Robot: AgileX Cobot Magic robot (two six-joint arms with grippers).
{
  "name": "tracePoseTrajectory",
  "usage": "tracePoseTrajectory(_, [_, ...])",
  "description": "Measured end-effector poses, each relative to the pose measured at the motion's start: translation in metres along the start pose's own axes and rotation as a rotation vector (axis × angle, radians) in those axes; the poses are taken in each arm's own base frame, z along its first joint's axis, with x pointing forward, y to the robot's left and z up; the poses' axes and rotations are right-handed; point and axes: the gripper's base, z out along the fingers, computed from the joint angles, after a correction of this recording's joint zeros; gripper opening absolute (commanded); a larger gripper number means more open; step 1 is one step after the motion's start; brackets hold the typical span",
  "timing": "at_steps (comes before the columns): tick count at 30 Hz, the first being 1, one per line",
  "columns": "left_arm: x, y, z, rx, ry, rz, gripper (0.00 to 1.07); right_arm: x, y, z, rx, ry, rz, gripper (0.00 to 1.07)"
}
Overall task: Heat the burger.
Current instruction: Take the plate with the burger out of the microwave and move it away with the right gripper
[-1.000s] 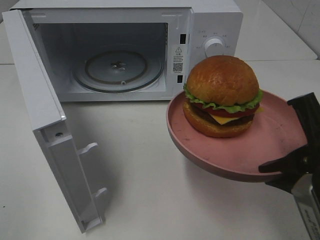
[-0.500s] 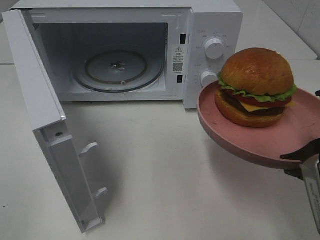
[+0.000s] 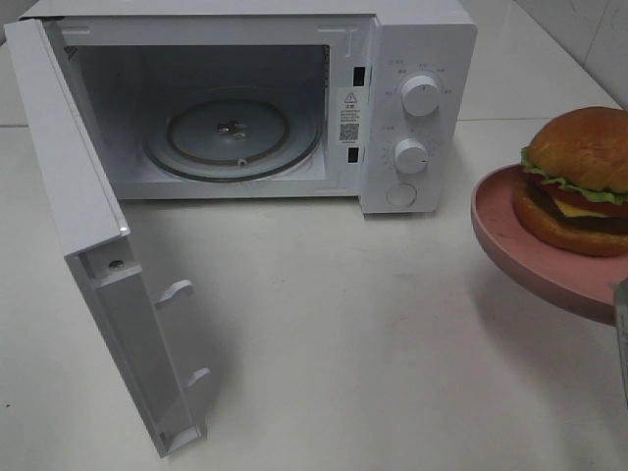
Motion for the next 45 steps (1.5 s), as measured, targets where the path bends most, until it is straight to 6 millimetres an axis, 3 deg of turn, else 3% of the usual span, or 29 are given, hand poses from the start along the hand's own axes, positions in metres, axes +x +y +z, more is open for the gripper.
tracePoseTrajectory(17, [0.000,0.000,0.000,0.000,0.000,0.000,0.98,0.023,-0.004,-0.003,0.084,0.247,0.331,0.06])
tracePoseTrajectory(25, [0.000,0.000,0.000,0.000,0.000,0.000,0.98,0.029,-0.004,0.008,0.113,0.458,0.516,0.07])
tracePoseTrajectory(45, [0.000,0.000,0.000,0.000,0.000,0.000,0.98,-0.014,-0.023,0.070,0.166,0.650,0.857,0.09])
